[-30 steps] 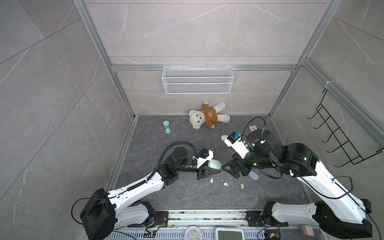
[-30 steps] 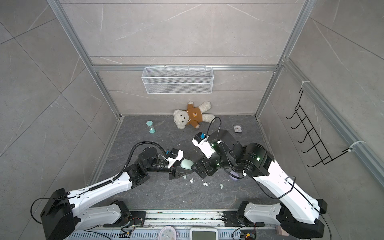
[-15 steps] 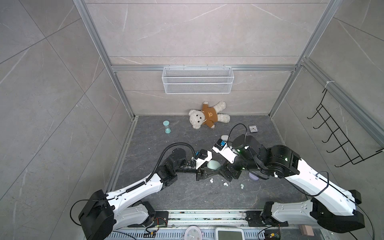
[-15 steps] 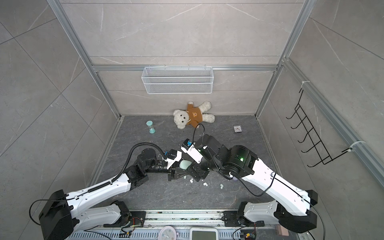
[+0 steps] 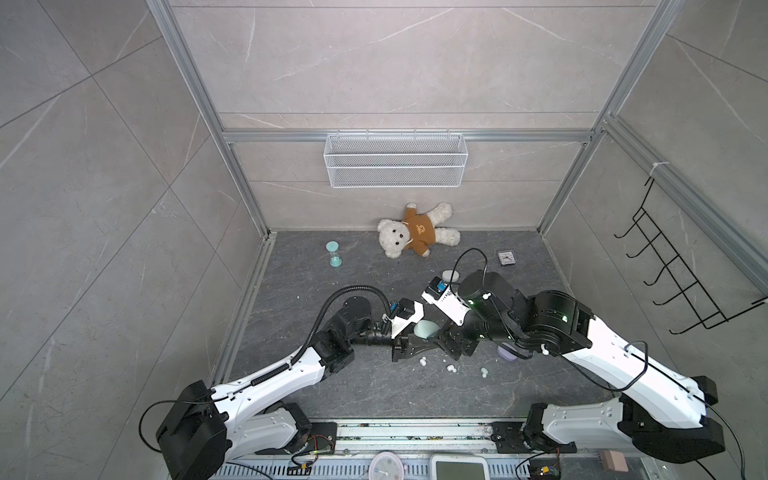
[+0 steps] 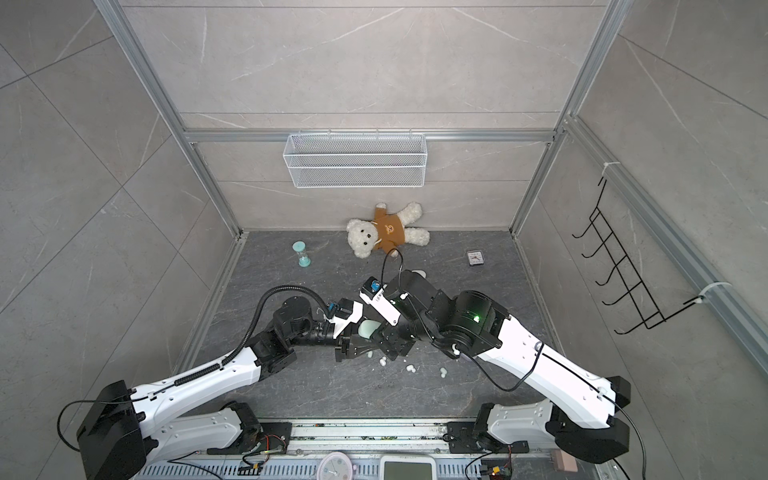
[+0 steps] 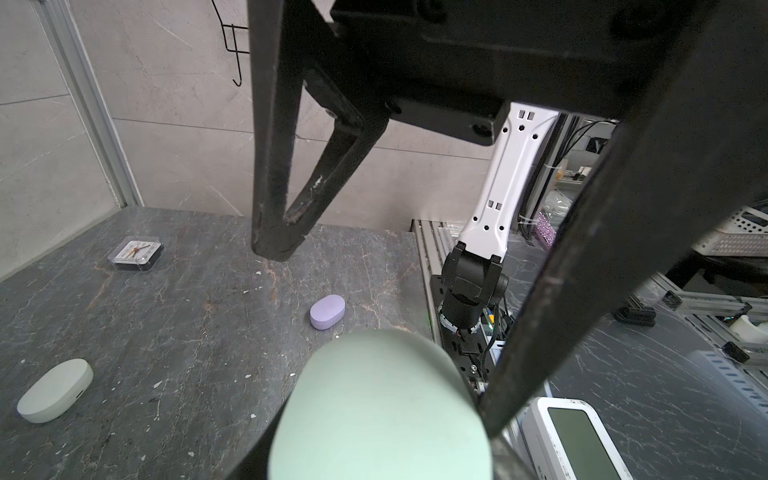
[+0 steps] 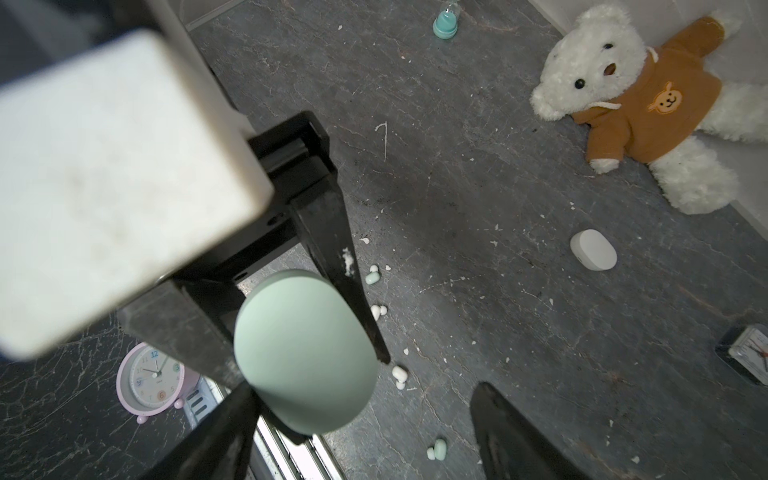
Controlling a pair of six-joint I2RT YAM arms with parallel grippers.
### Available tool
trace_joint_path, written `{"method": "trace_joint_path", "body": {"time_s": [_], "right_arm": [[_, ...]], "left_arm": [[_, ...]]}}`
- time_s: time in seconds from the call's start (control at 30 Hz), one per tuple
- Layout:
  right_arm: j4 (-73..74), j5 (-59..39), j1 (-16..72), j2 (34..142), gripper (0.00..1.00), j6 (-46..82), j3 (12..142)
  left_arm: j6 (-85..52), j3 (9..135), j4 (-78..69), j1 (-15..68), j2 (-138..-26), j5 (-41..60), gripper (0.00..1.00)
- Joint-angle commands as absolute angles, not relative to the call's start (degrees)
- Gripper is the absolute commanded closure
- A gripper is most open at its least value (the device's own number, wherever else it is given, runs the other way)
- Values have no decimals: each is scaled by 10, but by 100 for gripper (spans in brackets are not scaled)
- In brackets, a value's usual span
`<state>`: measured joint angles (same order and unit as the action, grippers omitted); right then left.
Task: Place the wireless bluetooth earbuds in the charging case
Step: 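Move the right gripper to the lid of the case held by the left gripper, then push the mint green case lid open with the right gripper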
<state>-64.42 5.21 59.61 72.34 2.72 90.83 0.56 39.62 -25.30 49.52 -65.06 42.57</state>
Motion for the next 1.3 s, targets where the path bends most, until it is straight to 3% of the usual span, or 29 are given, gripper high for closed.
{"method": "trace_joint_path", "body": {"time_s": [0.0, 0.7, 0.83, 1.1, 1.27], "right_arm": [[-645, 93, 598, 728, 18, 20, 900], [-662, 216, 597, 726, 19, 46, 960], [-666, 200, 597, 709, 18, 51, 961], [-669, 28, 598, 686, 17, 35, 932], [-649, 0, 603, 692, 17, 31, 907]], "left_arm": [[5, 403, -275, 497, -631, 449, 66], [7, 404, -271, 500, -629, 455, 66], [0, 401, -279, 500, -629, 452, 67], [-3, 401, -282, 500, -632, 450, 67], [-2, 402, -280, 500, -630, 448, 67]]}}
